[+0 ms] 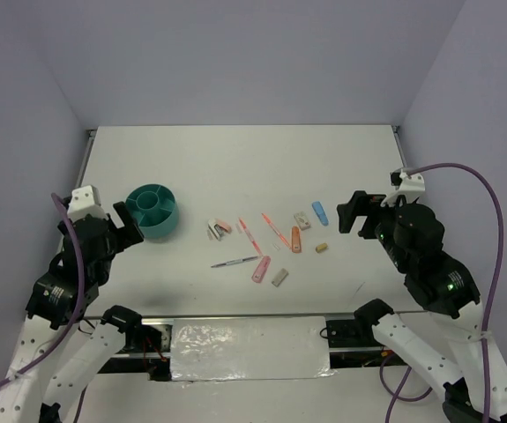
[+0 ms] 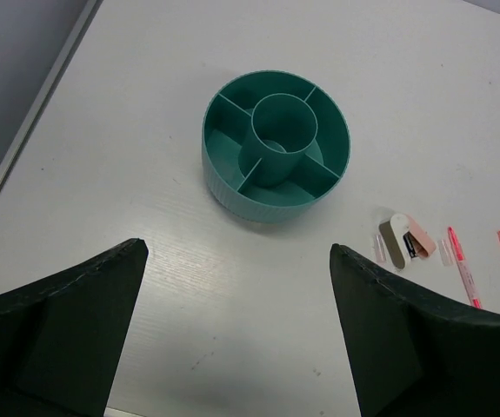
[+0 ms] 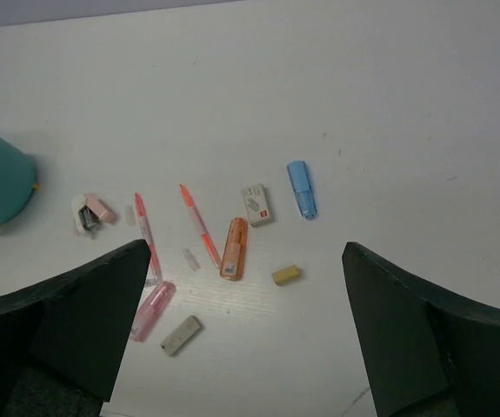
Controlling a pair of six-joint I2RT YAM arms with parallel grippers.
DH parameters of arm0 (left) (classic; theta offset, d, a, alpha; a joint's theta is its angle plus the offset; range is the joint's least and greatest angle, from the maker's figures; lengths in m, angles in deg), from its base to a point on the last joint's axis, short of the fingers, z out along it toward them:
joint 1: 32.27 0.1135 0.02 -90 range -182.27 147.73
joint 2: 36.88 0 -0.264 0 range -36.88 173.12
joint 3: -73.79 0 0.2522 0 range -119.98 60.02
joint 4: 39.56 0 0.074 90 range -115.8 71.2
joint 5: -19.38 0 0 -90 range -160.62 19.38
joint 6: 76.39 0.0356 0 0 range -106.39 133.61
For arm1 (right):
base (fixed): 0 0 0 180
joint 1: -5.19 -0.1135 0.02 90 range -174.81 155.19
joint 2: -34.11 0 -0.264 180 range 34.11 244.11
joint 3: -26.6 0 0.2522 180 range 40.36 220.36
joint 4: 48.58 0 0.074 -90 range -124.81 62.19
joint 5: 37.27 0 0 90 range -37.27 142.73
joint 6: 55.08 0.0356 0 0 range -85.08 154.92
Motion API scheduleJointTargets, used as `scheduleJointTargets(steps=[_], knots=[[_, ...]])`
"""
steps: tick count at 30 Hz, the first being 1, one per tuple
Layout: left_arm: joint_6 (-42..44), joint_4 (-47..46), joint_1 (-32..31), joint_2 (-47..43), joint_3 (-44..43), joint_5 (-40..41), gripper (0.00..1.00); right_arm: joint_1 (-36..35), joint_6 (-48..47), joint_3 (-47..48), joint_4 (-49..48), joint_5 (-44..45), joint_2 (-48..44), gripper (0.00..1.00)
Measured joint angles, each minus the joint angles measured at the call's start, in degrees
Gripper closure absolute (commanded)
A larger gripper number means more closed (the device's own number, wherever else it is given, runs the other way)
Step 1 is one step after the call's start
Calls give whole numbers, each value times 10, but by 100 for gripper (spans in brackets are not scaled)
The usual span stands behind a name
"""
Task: Sort the stationery into containers
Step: Pick up the pen from the center of the board.
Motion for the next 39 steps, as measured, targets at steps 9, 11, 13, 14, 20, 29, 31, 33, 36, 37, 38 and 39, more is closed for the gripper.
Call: scheduleJointTargets(steps=[9, 11, 13, 14, 20, 29, 31, 33, 36, 37, 38, 39], knots=[[2, -2, 0, 19, 6, -1, 1, 0, 6, -7, -37, -39, -28, 0], [2, -3, 0, 23, 6, 0, 1, 0, 5, -5, -55, -77, -2, 0], [2, -4, 0, 28, 6, 0, 1, -8, 5, 19, -62, -112, 76, 0], [2, -4, 0, 30, 6, 0, 1, -25, 7, 35, -71, -115, 134, 0], [4, -12, 0, 33, 7, -16, 1, -151, 20, 140, -96, -67, 508, 15], [6, -21, 0, 32, 15, -33, 1, -207, 37, 183, -86, -56, 734, 46], [6, -22, 0, 33, 15, -37, 1, -207, 33, 188, -87, -57, 744, 53], [6, -22, 0, 35, 16, -40, 1, -207, 29, 194, -89, -57, 756, 55], [7, -22, 0, 40, 16, -47, 1, -207, 23, 196, -95, -57, 773, 58], [7, -22, 0, 41, 16, -48, 1, -207, 21, 196, -96, -58, 777, 58], [8, -22, 0, 42, 16, -50, 1, -207, 18, 196, -97, -58, 781, 57], [8, -22, 0, 42, 16, -51, 1, -207, 16, 196, -98, -58, 785, 58]])
